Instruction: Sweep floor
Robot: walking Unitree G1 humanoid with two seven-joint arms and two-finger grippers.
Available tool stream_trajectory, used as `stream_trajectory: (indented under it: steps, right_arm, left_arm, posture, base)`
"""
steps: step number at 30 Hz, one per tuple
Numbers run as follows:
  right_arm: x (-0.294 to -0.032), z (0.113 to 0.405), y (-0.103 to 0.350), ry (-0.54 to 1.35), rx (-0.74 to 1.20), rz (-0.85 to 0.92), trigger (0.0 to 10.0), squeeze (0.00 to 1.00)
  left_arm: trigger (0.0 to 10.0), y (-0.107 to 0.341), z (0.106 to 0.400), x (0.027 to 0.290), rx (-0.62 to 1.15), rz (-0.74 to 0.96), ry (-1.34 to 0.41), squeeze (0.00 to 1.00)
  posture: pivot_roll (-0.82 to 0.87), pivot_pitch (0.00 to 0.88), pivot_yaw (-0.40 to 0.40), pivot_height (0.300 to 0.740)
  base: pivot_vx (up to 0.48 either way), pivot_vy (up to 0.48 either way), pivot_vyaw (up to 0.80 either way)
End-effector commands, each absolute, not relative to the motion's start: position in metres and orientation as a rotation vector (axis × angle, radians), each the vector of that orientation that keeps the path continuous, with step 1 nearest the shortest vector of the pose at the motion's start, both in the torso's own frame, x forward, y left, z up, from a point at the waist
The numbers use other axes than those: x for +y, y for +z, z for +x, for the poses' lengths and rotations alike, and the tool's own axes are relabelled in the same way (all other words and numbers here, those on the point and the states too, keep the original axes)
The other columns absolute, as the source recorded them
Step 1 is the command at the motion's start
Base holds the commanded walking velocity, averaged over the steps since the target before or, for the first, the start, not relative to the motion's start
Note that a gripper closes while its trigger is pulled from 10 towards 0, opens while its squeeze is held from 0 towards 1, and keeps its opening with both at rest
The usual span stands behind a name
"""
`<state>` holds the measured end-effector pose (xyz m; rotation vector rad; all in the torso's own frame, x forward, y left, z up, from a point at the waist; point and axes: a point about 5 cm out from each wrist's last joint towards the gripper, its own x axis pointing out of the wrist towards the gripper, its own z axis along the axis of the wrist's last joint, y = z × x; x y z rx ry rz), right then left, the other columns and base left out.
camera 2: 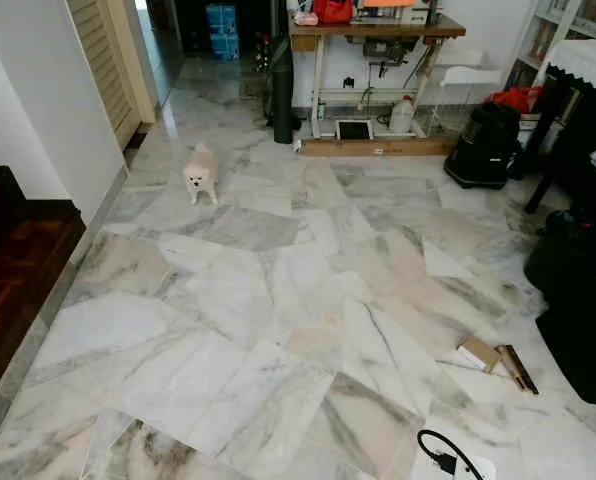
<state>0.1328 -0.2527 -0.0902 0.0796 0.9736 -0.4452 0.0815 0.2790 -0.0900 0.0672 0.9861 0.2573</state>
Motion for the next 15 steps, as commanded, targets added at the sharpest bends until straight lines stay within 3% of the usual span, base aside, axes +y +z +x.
stream_trajectory:
  steps: [1, 15]
  right_arm:
    - [-0.2301, 0.2367, -0.0419, 0.066, 0.788, 0.089, 10.0, 0.0]
    - [-0.2296, 0.2358, -0.0426, 0.082, 0.798, 0.078, 10.0, 0.0]
  left_arm:
    - [10.0, -0.0907, 0.1376, 0.2333, 0.915, -0.121, 0.201, 0.0]
    - [10.0, -0.0905, 0.1375, 0.2332, 0.911, -0.118, 0.193, 0.0]
  posture:
    - [-0.06, 0.161, -0.054, 0.74]
    - [-0.06, 0.15, -0.05, 0.74]
  base:
    - [0.0, 0.0, 0.0]
    - [0.0, 0.0, 0.0]
